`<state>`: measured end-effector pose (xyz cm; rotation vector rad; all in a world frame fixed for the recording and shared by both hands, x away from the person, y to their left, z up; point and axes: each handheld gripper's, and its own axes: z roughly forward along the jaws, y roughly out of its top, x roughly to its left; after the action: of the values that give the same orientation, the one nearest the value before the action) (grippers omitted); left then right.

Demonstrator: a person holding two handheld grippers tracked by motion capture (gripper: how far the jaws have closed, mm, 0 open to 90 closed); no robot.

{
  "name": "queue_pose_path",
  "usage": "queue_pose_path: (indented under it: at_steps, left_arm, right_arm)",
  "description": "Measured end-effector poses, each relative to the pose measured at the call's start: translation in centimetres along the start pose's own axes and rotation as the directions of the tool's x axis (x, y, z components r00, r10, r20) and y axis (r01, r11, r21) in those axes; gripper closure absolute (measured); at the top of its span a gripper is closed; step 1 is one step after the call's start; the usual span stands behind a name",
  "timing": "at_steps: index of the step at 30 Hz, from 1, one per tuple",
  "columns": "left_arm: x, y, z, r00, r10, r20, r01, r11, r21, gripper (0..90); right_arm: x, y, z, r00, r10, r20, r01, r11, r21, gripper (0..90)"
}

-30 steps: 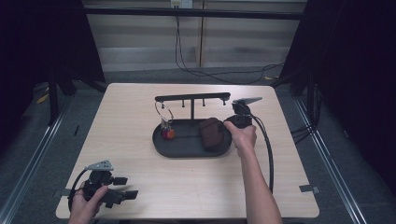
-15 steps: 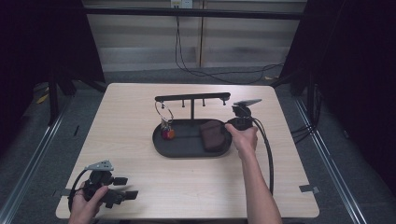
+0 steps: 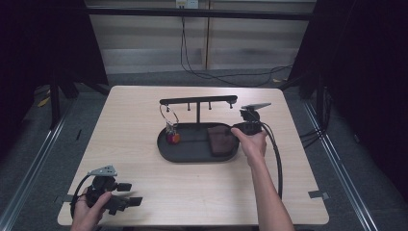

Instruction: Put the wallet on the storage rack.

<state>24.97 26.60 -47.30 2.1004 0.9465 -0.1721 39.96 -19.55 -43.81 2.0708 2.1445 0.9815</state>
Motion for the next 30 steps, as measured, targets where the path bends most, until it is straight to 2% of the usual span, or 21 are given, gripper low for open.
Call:
queue_pose_path:
  at_steps: [2, 5, 7, 9, 11, 12, 14, 15, 16, 17, 19, 24, 30]
  left_arm:
    - [0.0, 0.0, 0.0, 1.0, 0.0, -0.002, 0.0, 1.0, 0.004, 18.3]
    - [-0.1, 0.0, 0.0, 1.0, 0.001, -0.003, -0.001, 1.0, 0.004, 18.5]
    - [-0.1, 0.0, 0.0, 1.0, 0.0, 0.001, 0.0, 1.0, 0.0, 18.5]
    - [-0.1, 0.0, -0.1, 1.0, -0.001, -0.002, 0.001, 1.0, -0.006, 18.5]
    - [-0.1, 0.0, -0.1, 1.0, -0.002, 0.002, 0.002, 1.0, -0.009, 18.5]
    - [-0.1, 0.0, -0.1, 1.0, -0.002, 0.003, 0.002, 1.0, -0.009, 18.6]
    - [-0.1, 0.0, -0.1, 1.0, -0.001, 0.003, 0.001, 0.9999, -0.011, 18.6]
    - [-0.1, 0.0, -0.2, 1.0, 0.006, 0.002, -0.006, 0.9999, -0.014, 18.6]
    - [-0.1, 0.0, -0.3, 1.0, 0.004, 0.003, -0.004, 0.9996, -0.027, 18.8]
    - [-0.2, 0.0, -0.3, 1.0, 0.006, 0.006, -0.006, 0.9993, -0.038, 19.0]
    - [-0.2, 0.1, -0.4, 0.9999, 0.011, 0.009, -0.011, 0.999, -0.044, 19.0]
    - [-0.1, 0.0, -0.5, 0.9999, 0.008, 0.007, -0.008, 0.9988, -0.048, 19.0]
    - [-0.1, 0.1, -0.4, 1.0, 0.001, 0.007, 0.0, 0.9988, -0.049, 19.0]
  right_arm:
    - [0.1, -0.3, -0.1, 0.9995, -0.018, 0.025, 0.018, 1.0, -0.006, 47.4]
    - [0.1, -0.6, -0.5, 0.9993, -0.028, 0.026, 0.029, 0.999, -0.018, 43.2]
    - [0.1, -0.8, -0.7, 0.9997, -0.023, 0.013, 0.023, 0.999, -0.029, 43.9]
    - [0.2, -1.4, -1.0, 0.9983, -0.051, 0.027, 0.052, 0.998, -0.034, 41.8]
    - [0.2, -1.6, -1.0, 0.998, -0.056, 0.03, 0.057, 0.998, -0.034, 39.4]
    - [0.2, -1.9, -1.1, 0.9967, -0.069, 0.042, 0.071, 0.997, -0.036, 38.9]
    - [0.2, -2.4, -1.3, 0.9954, -0.089, 0.033, 0.091, 0.995, -0.04, 38.4]
    - [0.2, -2.7, -1.3, 0.9926, -0.114, 0.041, 0.115, 0.993, -0.035, 37.8]
    - [0.1, -3.0, -1.4, 0.9877, -0.141, 0.067, 0.143, 0.989, -0.027, 36.9]
    - [-0.1, -3.2, -1.5, 0.9886, -0.136, 0.065, 0.137, 0.99, -0.021, 35.8]
    - [-0.5, -3.7, -1.8, 0.9909, -0.128, 0.043, 0.129, 0.991, -0.041, 35.1]
    - [-0.6, -5.1, -2.7, 0.9825, -0.182, 0.041, 0.184, 0.98, -0.073, 32.5]
    - [-1.6, -7.1, -3.6, 0.9787, -0.199, 0.05, 0.203, 0.975, -0.093, 31.5]
